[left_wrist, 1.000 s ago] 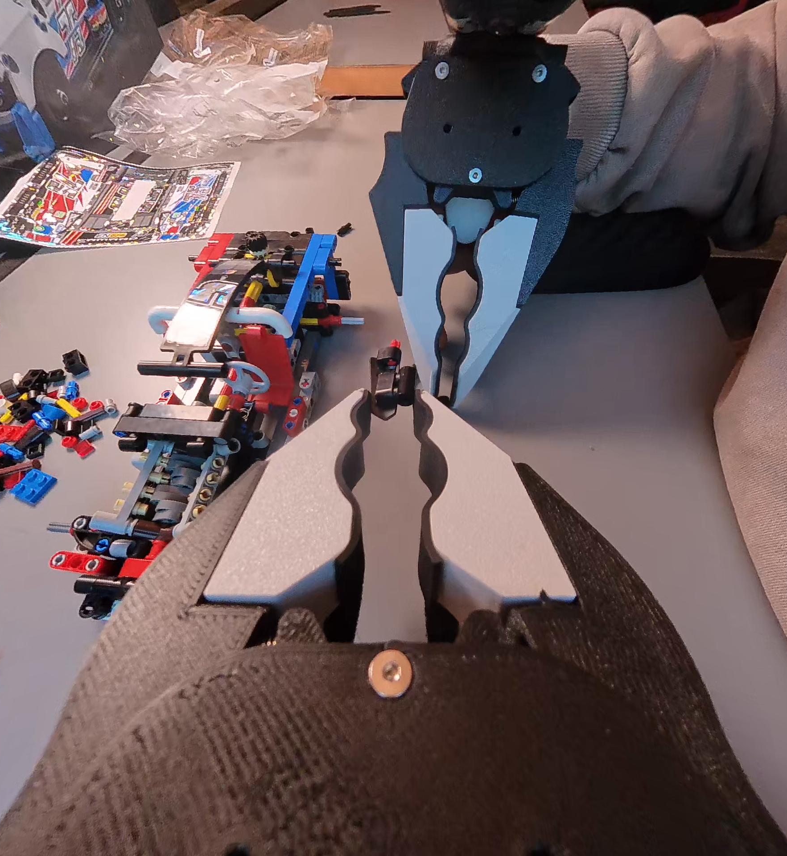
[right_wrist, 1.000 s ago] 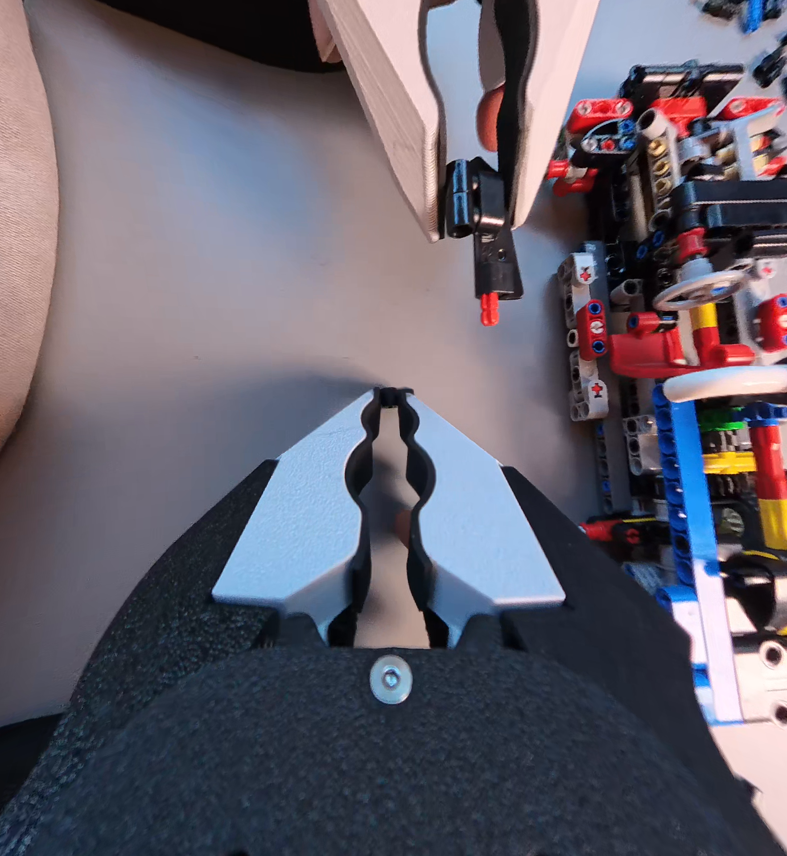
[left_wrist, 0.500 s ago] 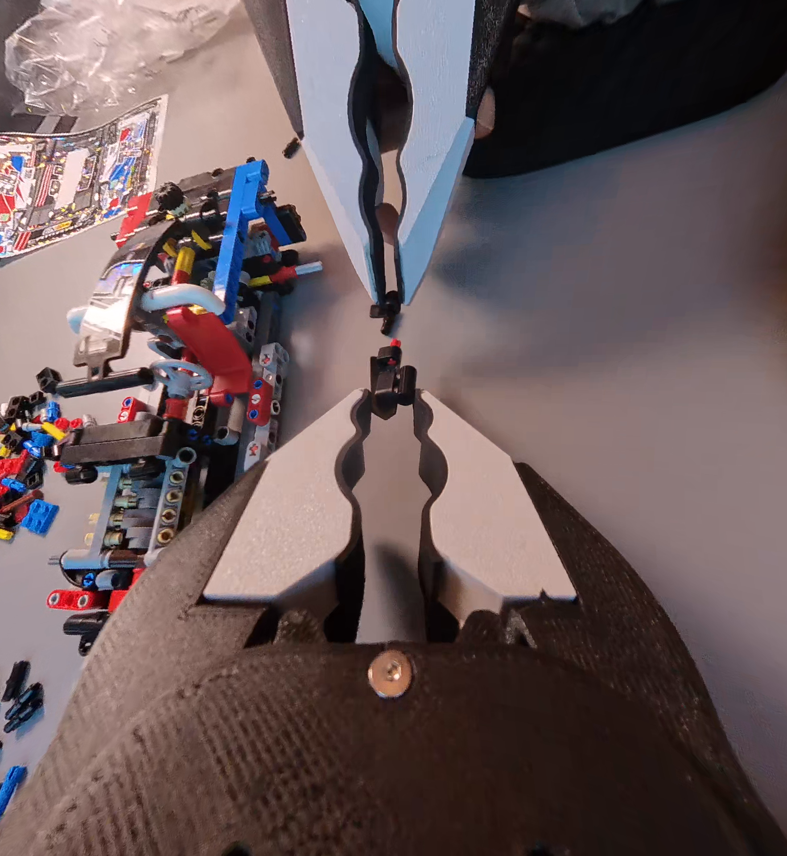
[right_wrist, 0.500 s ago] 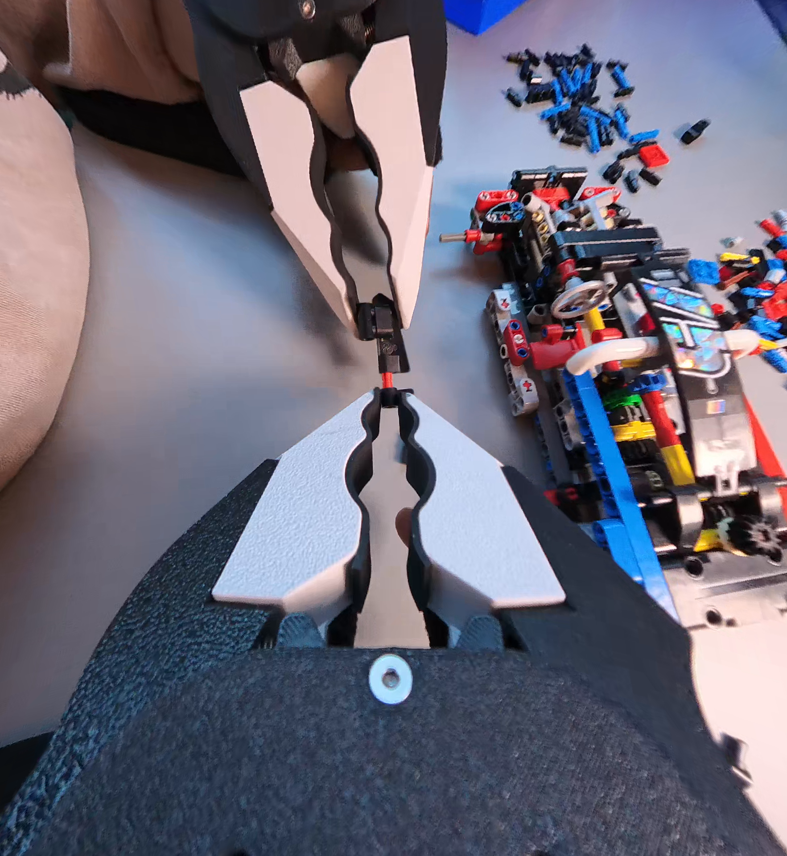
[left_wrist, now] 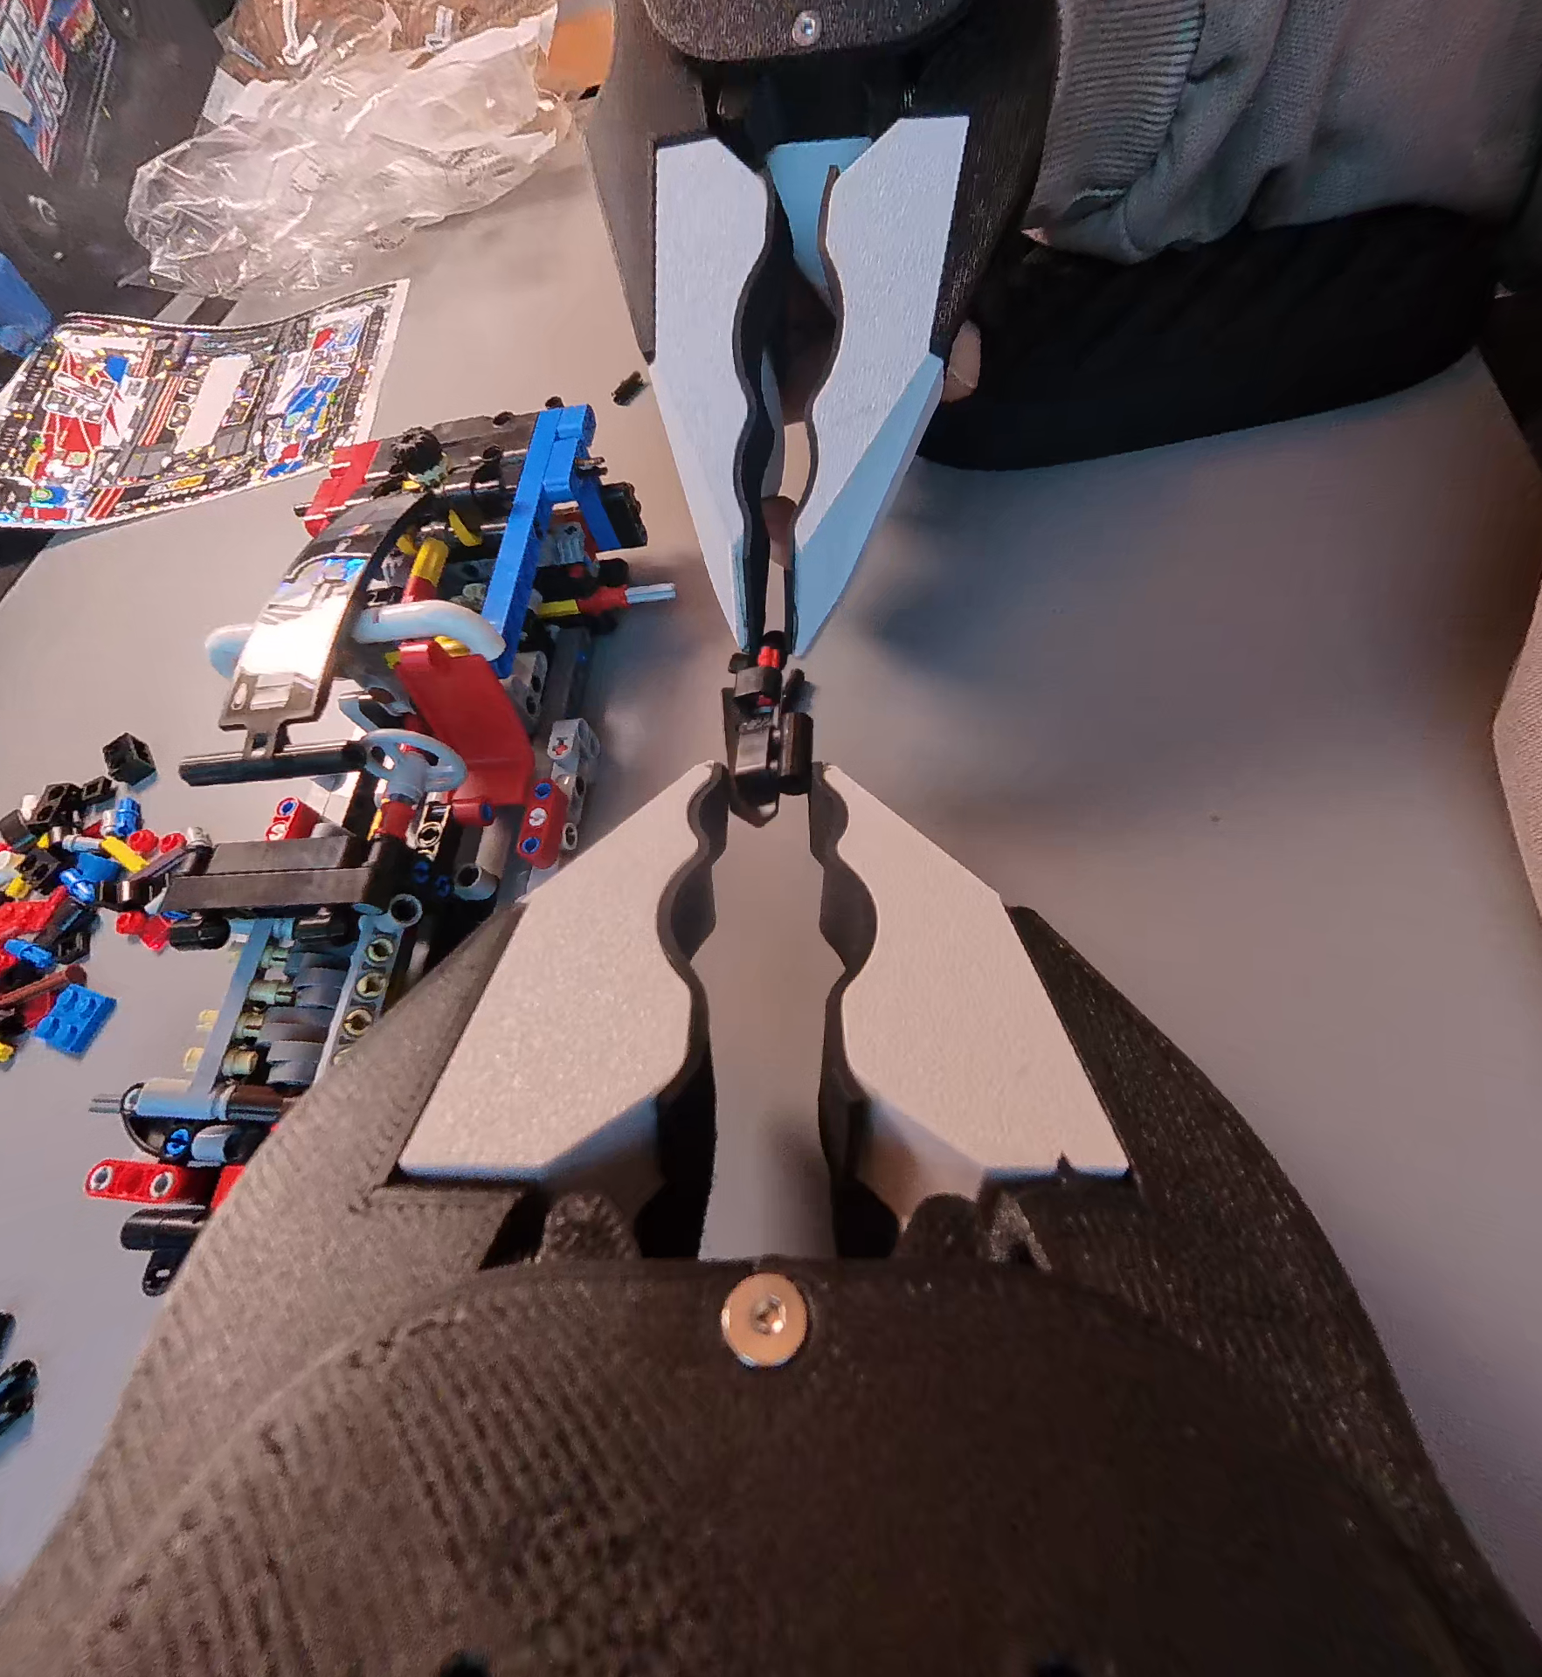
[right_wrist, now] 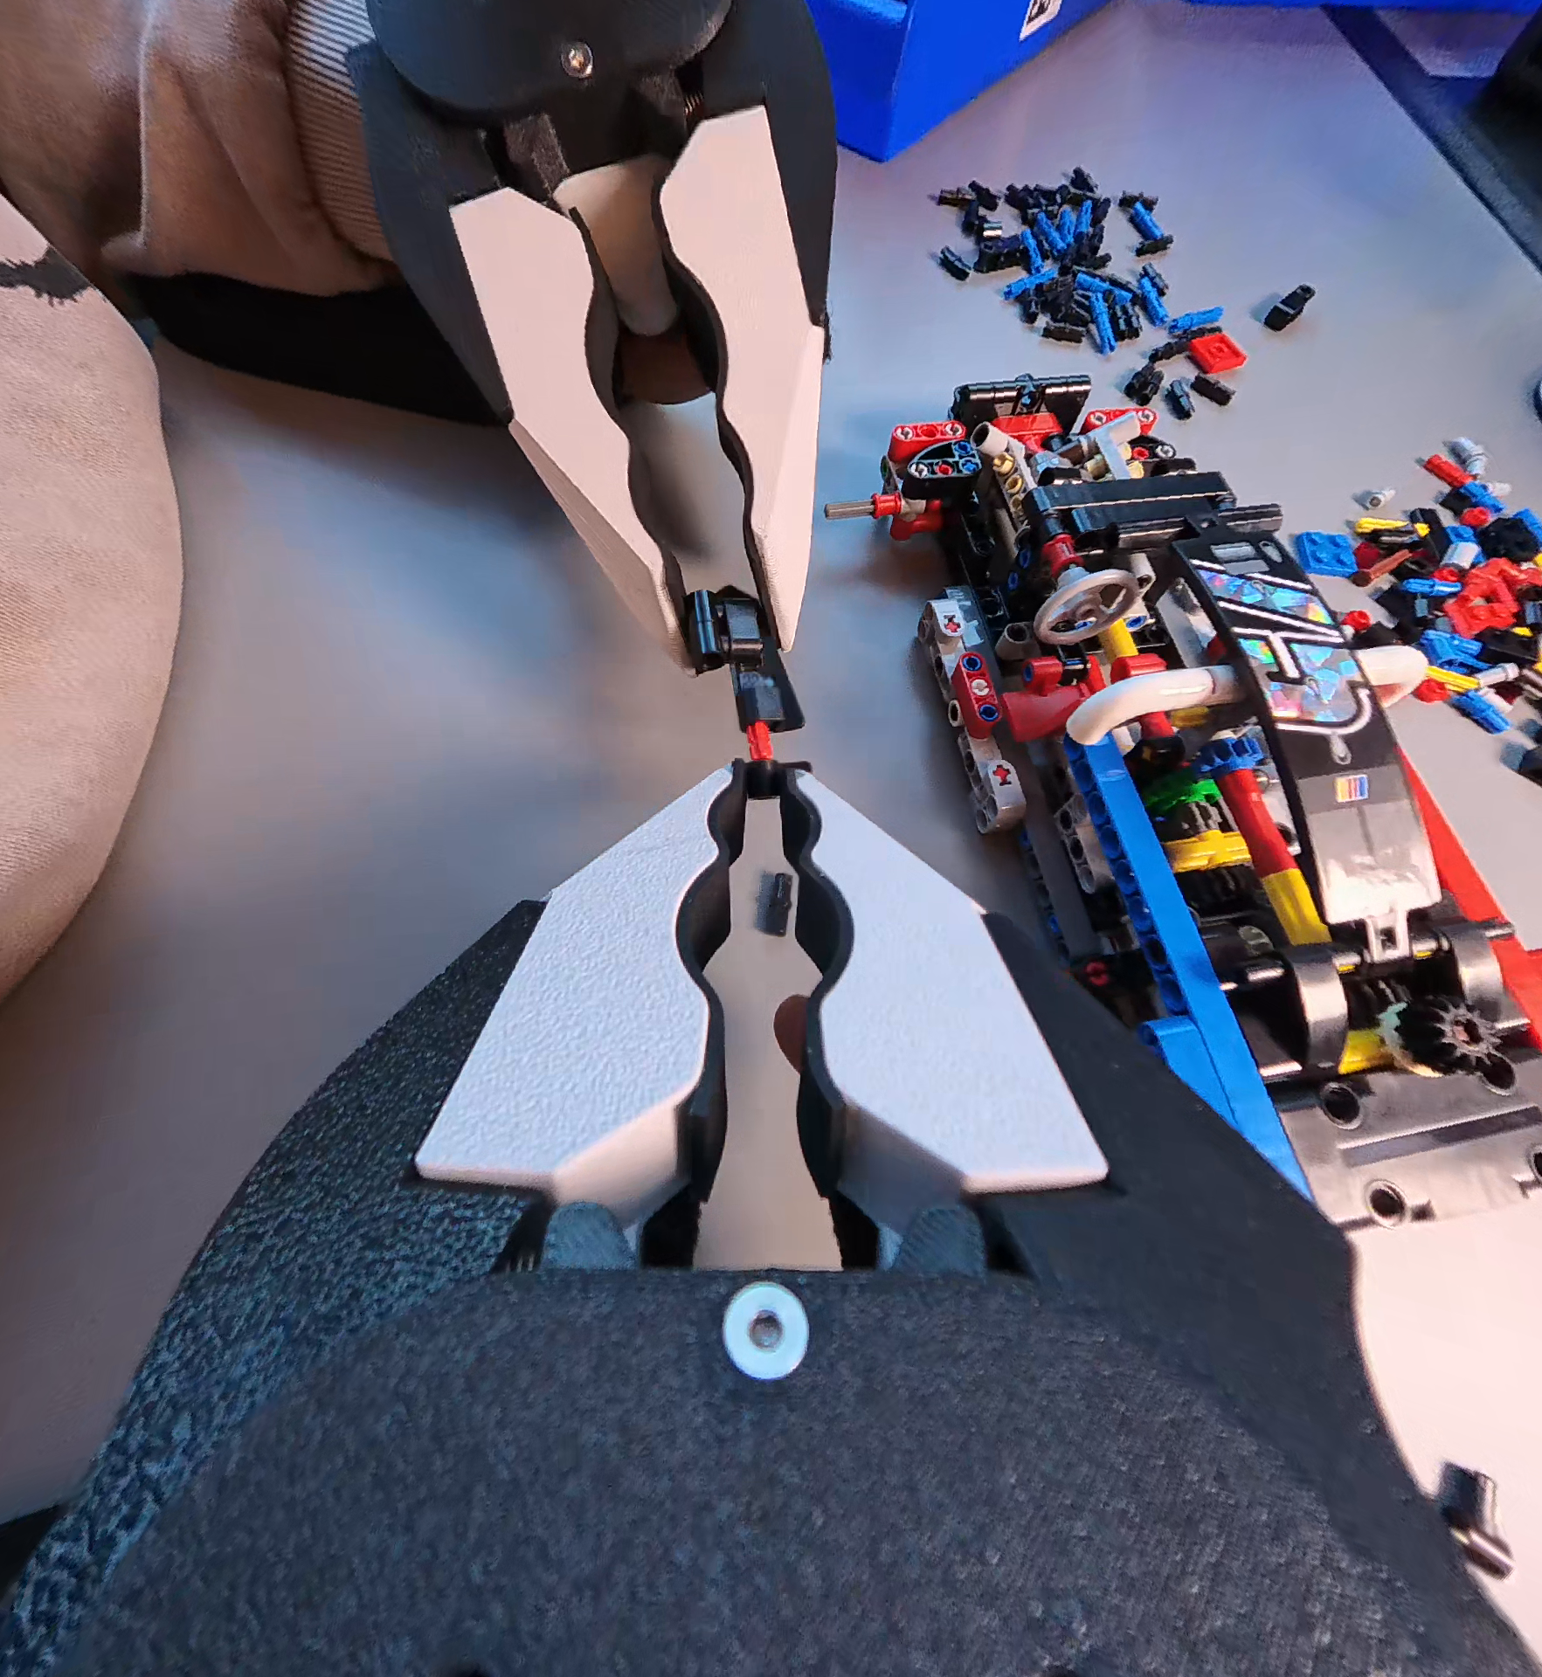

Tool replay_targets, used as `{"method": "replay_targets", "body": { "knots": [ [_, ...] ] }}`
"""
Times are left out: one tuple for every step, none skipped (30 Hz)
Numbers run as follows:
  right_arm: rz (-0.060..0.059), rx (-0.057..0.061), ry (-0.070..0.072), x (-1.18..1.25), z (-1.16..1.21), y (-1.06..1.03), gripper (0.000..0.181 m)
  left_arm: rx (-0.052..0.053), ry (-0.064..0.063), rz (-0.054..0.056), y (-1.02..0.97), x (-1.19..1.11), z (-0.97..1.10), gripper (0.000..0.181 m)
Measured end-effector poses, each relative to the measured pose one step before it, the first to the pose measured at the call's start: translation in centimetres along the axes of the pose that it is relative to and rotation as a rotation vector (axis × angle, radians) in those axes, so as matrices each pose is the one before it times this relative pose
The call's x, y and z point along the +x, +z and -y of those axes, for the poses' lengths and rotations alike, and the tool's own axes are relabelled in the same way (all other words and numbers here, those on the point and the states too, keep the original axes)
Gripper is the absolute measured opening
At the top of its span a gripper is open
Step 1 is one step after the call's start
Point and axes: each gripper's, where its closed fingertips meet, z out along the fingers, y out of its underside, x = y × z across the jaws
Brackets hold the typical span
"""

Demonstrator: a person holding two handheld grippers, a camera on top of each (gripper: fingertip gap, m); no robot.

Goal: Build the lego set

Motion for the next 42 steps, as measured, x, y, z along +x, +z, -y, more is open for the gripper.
{"method": "replay_targets", "body": {
  "knots": [
    [-0.0013,0.0134,0.0001,0.038,0.184,-0.092,0.005,-0.001,-0.0042,0.0006,-0.014,-0.045,-0.01,0.015],
    [-0.0006,0.0119,0.0012,0.038,0.146,-0.076,0.005,0.0025,-0.0027,0.0011,-0.044,-0.038,0.062,0.015],
    [-0.0016,0.0115,0.0001,0.036,0.16,-0.07,0.005,0.0037,-0.0023,0.0012,-0.057,-0.022,0.071,0.015],
    [-0.0024,0.0099,-0.0031,0.005,0.142,-0.047,0.005,0.0031,-0.0026,0.0001,-0.059,-0.018,0.062,0.015],
    [-0.0029,0.0069,-0.0061,-0.004,0.106,-0.027,0.005,0.0018,-0.0023,0.0011,-0.051,-0.031,0.042,0.015],
    [-0.0052,0.006,-0.0079,0.03,0.095,-0.012,0.005,0.0006,-0.0017,0.0014,-0.044,-0.019,0.038,0.015],
    [-0.0028,0.0027,-0.0075,0.002,0.048,0.001,0.005,-0.0008,-0.0022,0.001,-0.04,-0.023,0.023,0.015],
    [-0.0026,0.0027,-0.007,0.002,0.037,0.002,0.005,-0.0018,-0.0021,-0.0003,-0.033,0.0,-0.017,0.015],
    [-0.0026,0.0009,-0.0067,0.002,0.006,0.018,0.005,-0.0021,-0.0009,0.0,-0.017,-0.004,-0.009,0.015],
    [-0.0034,0.0022,-0.0065,0.02,0.029,0.017,0.005,-0.0018,0.0007,0.0006,-0.019,-0.002,-0.015,0.015],
    [-0.0042,0.0003,-0.0053,0.045,-0.009,0.007,0.005,-0.0014,0.0017,0.0005,-0.023,0.0,-0.011,0.015],
    [-0.0037,-0.0025,-0.0052,0.05,-0.055,0.02,0.005,-0.003,0.0015,0.0009,-0.012,0.005,-0.031,0.015],
    [-0.0048,-0.0014,-0.0054,0.062,-0.043,0.019,0.005,-0.0041,0.0016,0.0015,-0.012,-0.024,-0.046,0.015],
    [-0.0012,0.0004,-0.0044,0.01,-0.023,0.004,0.005,-0.0033,0.0018,0.0025,-0.015,-0.024,-0.048,0.015],
    [0.0023,0.0016,-0.0036,-0.057,0.019,0.011,0.005,-0.0012,0.0017,0.0013,-0.005,-0.009,-0.01,0.014],
    [0.0011,0.003,-0.0047,-0.052,0.043,0.005,0.005,-0.0014,0.0008,-0.0014,-0.007,0.03,-0.026,0.014],
    [-0.0018,0.003,-0.0054,-0.016,0.065,0.017,0.005,-0.0031,0.0015,0.0004,-0.002,0.007,-0.038,0.014],
    [-0.0004,0.0012,-0.0068,-0.043,0.03,0.023,0.005,-0.0038,0.0034,0.0015,0.013,-0.002,-0.055,0.014],
    [-0.0011,-0.0007,-0.0058,-0.021,0.007,0.02,0.005,-0.003,0.0032,0.0007,0.012,0.022,-0.034,0.014],
    [-0.0019,-0.0005,-0.0049,-0.008,-0.009,0.01,0.005,-0.0022,0.0042,0.0022,0.01,0.001,-0.025,0.014],
    [-0.0003,-0.0007,-0.0032,-0.016,-0.022,0.02,0.005,-0.0033,0.0056,0.0026,0.01,0.014,-0.028,0.014],
    [-0.0011,0.0002,-0.0037,-0.01,0.001,0.001,0.005,-0.0045,0.0073,0.003,0.016,0.007,-0.056,0.014],
    [-0.0029,0.0005,-0.0045,0.023,0.014,-0.002,0.005,-0.0068,0.0105,0.0049,0.039,0.001,-0.088,0.014],
    [-0.0015,-0.0028,-0.0049,-0.002,-0.034,0.009,0.005,-0.0073,0.0138,0.0061,0.033,0.005,-0.093,0.014],
    [-0.0017,-0.0023,-0.0071,-0.024,-0.022,0.026,0.005,-0.0069,0.0167,0.0075,0.034,0.0,-0.075,0.014],
    [-0.0034,-0.0029,-0.0095,-0.026,-0.019,0.024,0.005,-0.0071,0.0203,0.0098,0.022,-0.012,-0.051,0.014],
    [-0.0038,-0.0056,-0.0114,-0.037,-0.051,0.039,0.005,-0.0077,0.0232,0.0106,0.025,-0.004,-0.056,0.014],
    [-0.0037,-0.0092,-0.0111,-0.027,-0.092,0.051,0.005,-0.0084,0.0225,0.0106,0.028,-0.004,-0.064,0.014],
    [-0.0041,-0.0085,-0.0101,-0.038,-0.098,0.059,0.005,-0.0102,0.0211,0.0092,0.048,-0.004,-0.109,0.013],
    [-0.0037,-0.0041,-0.0081,-0.021,-0.044,0.051,0.005,-0.0112,0.0197,0.0068,0.059,0.03,-0.12,0.013],
    [-0.0012,-0.0064,-0.0063,-0.044,-0.087,0.046,0.005,-0.0104,0.0219,0.0076,0.053,0.04,-0.103,0.013],
    [-0.0019,-0.0077,-0.008,-0.042,-0.094,0.062,0.005,-0.0096,0.0228,0.0095,0.049,0.014,-0.085,0.013],
    [-0.0038,-0.0067,-0.0088,-0.021,-0.084,0.053,0.005,-0.0095,0.0191,0.0091,0.041,-0.005,-0.068,0.013],
    [-0.0034,-0.0086,-0.0078,-0.025,-0.112,0.059,0.005,-0.0094,0.0195,0.0092,0.031,-0.003,-0.062,0.012],
    [-0.0026,-0.0107,-0.008,-0.048,-0.146,0.083,0.005,-0.0099,0.0215,0.0094,0.052,-0.007,-0.076,0.012],
    [-0.0009,-0.0129,-0.008,-0.075,-0.17,0.107,0.005,-0.0099,0.0196,0.0069,0.049,0.041,-0.069,0.012],
    [-0.0021,-0.0153,-0.008,-0.066,-0.206,0.112,0.005,-0.0089,0.0172,0.0023,0.063,0.097,-0.061,0.012],
    [-0.0025,-0.0137,-0.0078,-0.062,-0.18,0.123,0.005,-0.0095,0.0099,-0.0003,0.088,0.123,-0.07,0.012],
    [0.0004,-0.0142,-0.0018,-0.083,-0.218,0.139,0.005,-0.0105,0.0125,0.0024,0.097,0.081,-0.099,0.012],
    [-0.0004,-0.0117,-0.0009,-0.059,-0.155,0.131,0.005,-0.0087,0.0123,0.0014,0.076,0.088,-0.075,0.012],
    [0.0011,-0.003,0.0003,-0.071,-0.044,0.102,0.005,0.0017,0.0039,-0.0028,0.072,0.137,0.103,0.012],
    [0.0055,-0.0097,0.0038,-0.117,-0.117,0.082,0.005,-0.0077,0.0015,0.0031,0.069,0.013,-0.05,0.012]
  ]
}}
